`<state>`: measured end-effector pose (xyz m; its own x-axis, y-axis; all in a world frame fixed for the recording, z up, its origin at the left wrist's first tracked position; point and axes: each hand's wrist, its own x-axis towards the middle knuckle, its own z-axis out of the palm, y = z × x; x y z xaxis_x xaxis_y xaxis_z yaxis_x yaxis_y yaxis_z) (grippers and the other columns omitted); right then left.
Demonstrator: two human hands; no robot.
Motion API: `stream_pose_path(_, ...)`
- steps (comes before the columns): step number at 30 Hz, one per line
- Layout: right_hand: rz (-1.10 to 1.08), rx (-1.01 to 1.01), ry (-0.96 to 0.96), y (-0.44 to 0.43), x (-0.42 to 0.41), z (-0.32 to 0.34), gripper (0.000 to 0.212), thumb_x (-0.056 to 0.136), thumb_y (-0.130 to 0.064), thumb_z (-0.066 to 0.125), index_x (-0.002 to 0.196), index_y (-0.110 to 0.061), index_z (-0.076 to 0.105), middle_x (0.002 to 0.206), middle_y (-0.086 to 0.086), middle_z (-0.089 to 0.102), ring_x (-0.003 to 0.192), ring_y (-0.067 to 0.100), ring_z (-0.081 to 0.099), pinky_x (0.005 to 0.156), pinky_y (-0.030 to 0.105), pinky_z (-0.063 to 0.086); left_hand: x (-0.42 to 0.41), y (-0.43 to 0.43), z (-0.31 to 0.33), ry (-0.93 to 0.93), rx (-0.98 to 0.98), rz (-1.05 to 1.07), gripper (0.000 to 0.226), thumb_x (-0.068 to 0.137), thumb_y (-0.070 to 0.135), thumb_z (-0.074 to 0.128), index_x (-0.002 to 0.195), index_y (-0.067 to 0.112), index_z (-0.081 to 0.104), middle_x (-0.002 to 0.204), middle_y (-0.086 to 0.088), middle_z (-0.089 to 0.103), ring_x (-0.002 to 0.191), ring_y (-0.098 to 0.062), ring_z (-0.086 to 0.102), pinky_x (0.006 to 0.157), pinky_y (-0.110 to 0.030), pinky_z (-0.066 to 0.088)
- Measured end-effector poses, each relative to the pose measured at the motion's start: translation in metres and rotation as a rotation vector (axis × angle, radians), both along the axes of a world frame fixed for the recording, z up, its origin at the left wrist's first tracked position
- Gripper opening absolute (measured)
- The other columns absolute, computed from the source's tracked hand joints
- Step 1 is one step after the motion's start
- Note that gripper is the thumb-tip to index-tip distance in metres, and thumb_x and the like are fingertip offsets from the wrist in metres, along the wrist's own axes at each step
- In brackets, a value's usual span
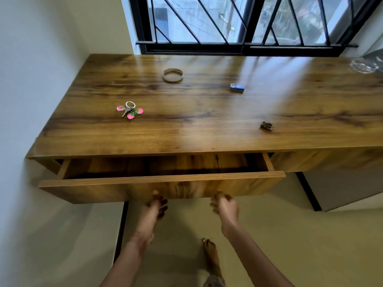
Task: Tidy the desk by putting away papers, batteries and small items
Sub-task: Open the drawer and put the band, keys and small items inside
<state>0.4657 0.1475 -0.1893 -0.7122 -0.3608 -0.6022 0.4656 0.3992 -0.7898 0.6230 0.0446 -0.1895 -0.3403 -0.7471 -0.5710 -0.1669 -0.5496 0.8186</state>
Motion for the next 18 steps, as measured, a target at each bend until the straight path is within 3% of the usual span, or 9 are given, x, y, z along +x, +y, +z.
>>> stream_pose_path(2,0.142,-0.083,0.636,0.012,0.014,0.022,0.010,0.093,-0.016,0.052,0.093,-0.012,0.061,0.083,0.003,0.062,0.074,0.011,0.057,0.064,0.026,0.048,0.004,0.003,0.014,-0.328,-0.565,-0.033,0.017,0.089,0.020,0.059,0.103,0.010,0.063,0.097,-0.011,0.066,0.099,-0.029,0.063,0.077,-0.028,0.049)
stream_pose_path(3,0.205,-0.126,0.902,0.015,0.017,0.030,0.007,0.091,-0.012,0.055,0.094,-0.015,0.061,0.090,0.002,0.062,0.083,0.009,0.058,0.072,0.025,0.050,0.003,0.001,0.023,-0.405,-0.846,-0.038,0.016,0.087,0.012,0.061,0.101,0.008,0.063,0.095,-0.011,0.066,0.095,-0.027,0.063,0.073,-0.023,0.048)
stream_pose_path(5,0.330,-0.066,1.281,0.008,0.007,0.035,0.022,0.087,-0.015,0.061,0.108,-0.011,0.061,0.114,0.005,0.061,0.113,0.016,0.053,0.098,0.032,0.044,-0.001,-0.011,0.036,-0.503,-1.278,-0.111,0.028,0.081,0.009,0.067,0.108,0.003,0.061,0.105,-0.015,0.064,0.102,-0.027,0.060,0.083,-0.026,0.049)
stream_pose_path(6,0.413,0.006,1.347,0.002,0.000,0.035,0.032,0.087,-0.021,0.060,0.117,-0.009,0.057,0.126,0.007,0.057,0.125,0.021,0.045,0.106,0.035,0.035,-0.003,-0.019,0.040,-0.571,-1.388,-0.203,0.036,0.081,0.013,0.068,0.114,0.002,0.059,0.114,-0.017,0.062,0.111,-0.030,0.057,0.092,-0.032,0.048)
stream_pose_path(9,0.698,0.292,1.353,-0.003,-0.013,0.028,0.061,0.092,-0.049,0.037,0.137,-0.008,0.038,0.145,0.010,0.040,0.140,0.023,0.025,0.114,0.039,0.012,-0.003,-0.031,0.045,-0.825,-1.241,-0.546,0.058,0.092,0.038,0.048,0.139,0.006,0.037,0.145,-0.014,0.040,0.139,-0.028,0.030,0.116,-0.040,0.021)
stream_pose_path(11,0.818,0.447,1.388,-0.001,-0.015,0.021,0.071,0.090,-0.057,0.021,0.137,-0.007,0.038,0.143,0.010,0.043,0.138,0.023,0.029,0.113,0.042,0.015,0.002,-0.031,0.040,-0.920,-1.212,-0.685,0.066,0.094,0.048,0.035,0.146,0.009,0.021,0.153,-0.010,0.027,0.144,-0.022,0.018,0.119,-0.036,0.006)
stream_pose_path(13,0.820,0.496,1.384,0.001,-0.014,0.022,0.077,0.090,-0.060,0.011,0.135,-0.007,0.042,0.140,0.010,0.048,0.136,0.024,0.034,0.112,0.043,0.019,0.006,-0.028,0.042,-0.933,-1.212,-0.716,0.068,0.095,0.050,0.032,0.147,0.010,0.016,0.155,-0.009,0.022,0.145,-0.021,0.013,0.118,-0.034,0.003)
stream_pose_path(18,0.811,0.483,1.355,0.009,-0.001,0.027,0.069,0.093,-0.055,0.026,0.144,-0.009,0.022,0.153,0.009,0.024,0.144,0.022,0.011,0.115,0.036,-0.001,0.012,-0.018,0.054,-0.954,-1.145,-0.794,0.069,0.095,0.049,0.031,0.148,0.010,0.011,0.157,-0.008,0.013,0.146,-0.021,0.005,0.118,-0.033,0.002)
